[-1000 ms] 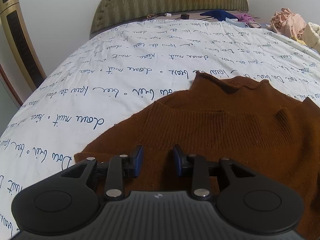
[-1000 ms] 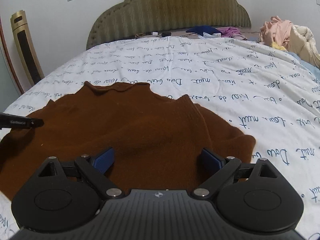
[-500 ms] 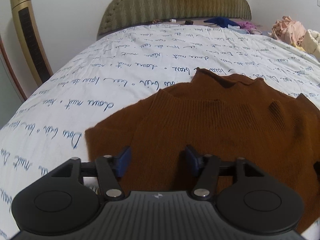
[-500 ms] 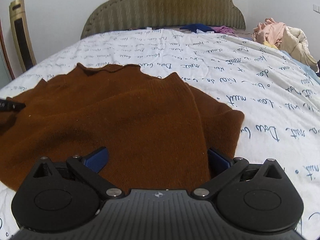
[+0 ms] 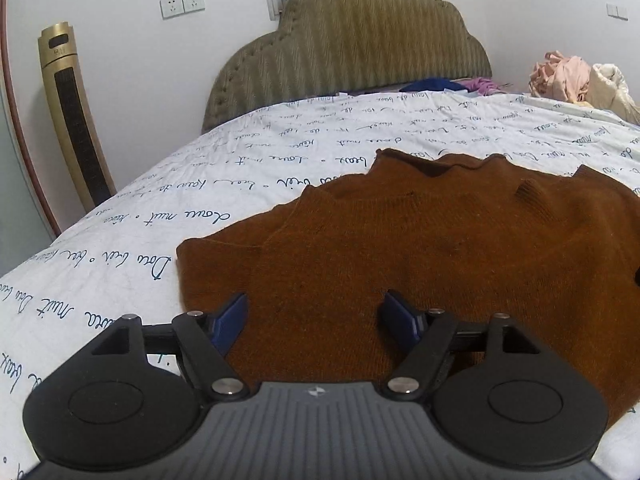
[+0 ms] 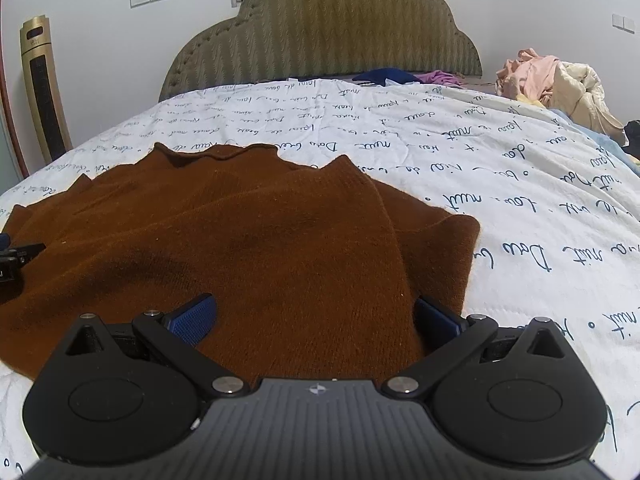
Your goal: Fold small clothes
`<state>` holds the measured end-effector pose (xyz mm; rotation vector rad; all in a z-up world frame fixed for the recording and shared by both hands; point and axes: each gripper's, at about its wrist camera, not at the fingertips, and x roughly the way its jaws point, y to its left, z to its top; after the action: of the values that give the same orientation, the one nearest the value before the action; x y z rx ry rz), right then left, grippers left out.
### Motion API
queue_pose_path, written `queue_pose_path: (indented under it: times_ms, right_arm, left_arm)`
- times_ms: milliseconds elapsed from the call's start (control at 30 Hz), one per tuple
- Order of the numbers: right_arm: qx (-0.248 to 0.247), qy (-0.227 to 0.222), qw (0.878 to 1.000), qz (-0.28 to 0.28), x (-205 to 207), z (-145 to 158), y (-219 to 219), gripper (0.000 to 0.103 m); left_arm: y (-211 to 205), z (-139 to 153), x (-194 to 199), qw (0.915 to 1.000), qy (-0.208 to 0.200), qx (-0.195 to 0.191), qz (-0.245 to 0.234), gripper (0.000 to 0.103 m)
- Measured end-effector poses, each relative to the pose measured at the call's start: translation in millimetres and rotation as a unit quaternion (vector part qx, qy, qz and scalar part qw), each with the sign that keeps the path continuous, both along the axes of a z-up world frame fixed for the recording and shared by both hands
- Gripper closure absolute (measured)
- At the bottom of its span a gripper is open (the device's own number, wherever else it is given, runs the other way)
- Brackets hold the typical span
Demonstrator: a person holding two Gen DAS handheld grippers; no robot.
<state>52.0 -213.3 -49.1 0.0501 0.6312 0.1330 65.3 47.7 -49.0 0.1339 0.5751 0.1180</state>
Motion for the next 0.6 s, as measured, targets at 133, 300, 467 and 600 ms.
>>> queue_pose_path:
  times_ms: [133, 300, 467, 600]
  right_arm:
    - [0.006, -0.001, 1.0, -0.001, 0.2, -0.1, -1.6, 0.0]
    - [0.015, 0.001, 1.0, -0.002, 0.5, -0.6, -2.8, 0.0]
    - [0.016, 0.003, 1.0, -0.002, 1.0, -0.8, -3.2, 0.0]
    - [0.004, 0.004, 1.0, -0.004, 1.7, -0.7, 1.0, 0.0]
  left_arm:
    - [-0.4, -1.1, -0.2, 1.0, -0.003, -0.003, -0.001, 0.024]
    - [-0.7, -2.2, -0.7, 1.0, -0.005, -0.002, -0.002, 0.021]
    - [-3.3, -3.4, -0.4, 1.0, -0.003, 0.007, 0.0, 0.02]
    - [-4.7, -4.2, 0.2, 0.9999, -0.002, 0.013, 0.002, 0.019]
